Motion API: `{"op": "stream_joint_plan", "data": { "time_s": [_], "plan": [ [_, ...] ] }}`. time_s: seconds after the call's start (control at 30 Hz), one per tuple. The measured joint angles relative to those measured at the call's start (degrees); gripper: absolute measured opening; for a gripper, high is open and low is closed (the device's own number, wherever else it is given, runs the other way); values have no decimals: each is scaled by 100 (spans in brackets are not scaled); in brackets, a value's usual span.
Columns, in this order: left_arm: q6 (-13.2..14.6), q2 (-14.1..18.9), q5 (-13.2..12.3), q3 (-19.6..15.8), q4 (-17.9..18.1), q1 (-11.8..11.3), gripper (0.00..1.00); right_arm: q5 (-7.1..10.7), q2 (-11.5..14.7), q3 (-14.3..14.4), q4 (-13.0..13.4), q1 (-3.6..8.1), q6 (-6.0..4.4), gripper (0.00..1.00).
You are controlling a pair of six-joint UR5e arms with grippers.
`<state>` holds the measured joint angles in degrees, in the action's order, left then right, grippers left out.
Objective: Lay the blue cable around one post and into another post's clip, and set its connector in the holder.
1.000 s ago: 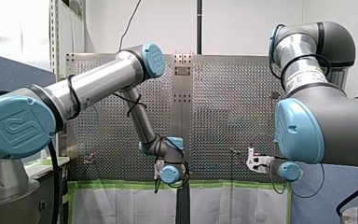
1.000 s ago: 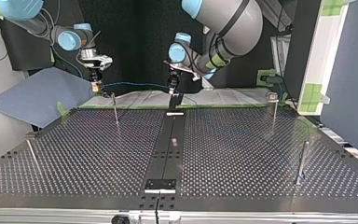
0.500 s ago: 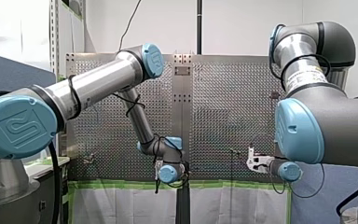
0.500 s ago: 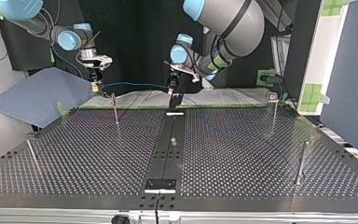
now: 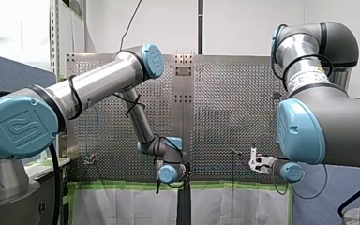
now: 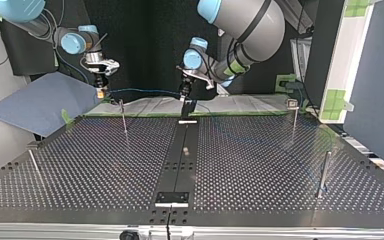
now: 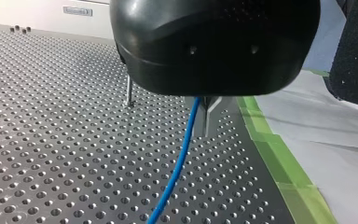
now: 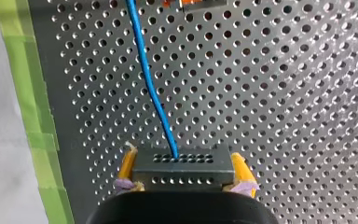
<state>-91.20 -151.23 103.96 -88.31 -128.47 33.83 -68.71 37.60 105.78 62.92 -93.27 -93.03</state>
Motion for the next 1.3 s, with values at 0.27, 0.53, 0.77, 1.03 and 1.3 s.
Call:
{"op": "stream_joint_plan", "data": {
  "time_s": [0.27, 0.53, 0.77, 1.03, 1.3],
  "plan": [
    [-3, 0, -106, -1, -3, -30, 19, -136, 1, -3, -11, 10, 5, 0],
    [-3, 0, -101, -4, -44, -46, 36, -167, -1, -4, -15, 53, -5, 0],
    [-3, 1, -97, -3, -89, -55, 36, -227, -2, -3, -15, 65, -6, 0],
    [-3, 2, -111, -2, -101, -59, 30, -237, -1, -3, -15, 70, -6, 0],
    [-3, 1, -203, -3, -109, -59, 27, -332, -2, -2, -23, 114, -6, 0]
  ]
}}
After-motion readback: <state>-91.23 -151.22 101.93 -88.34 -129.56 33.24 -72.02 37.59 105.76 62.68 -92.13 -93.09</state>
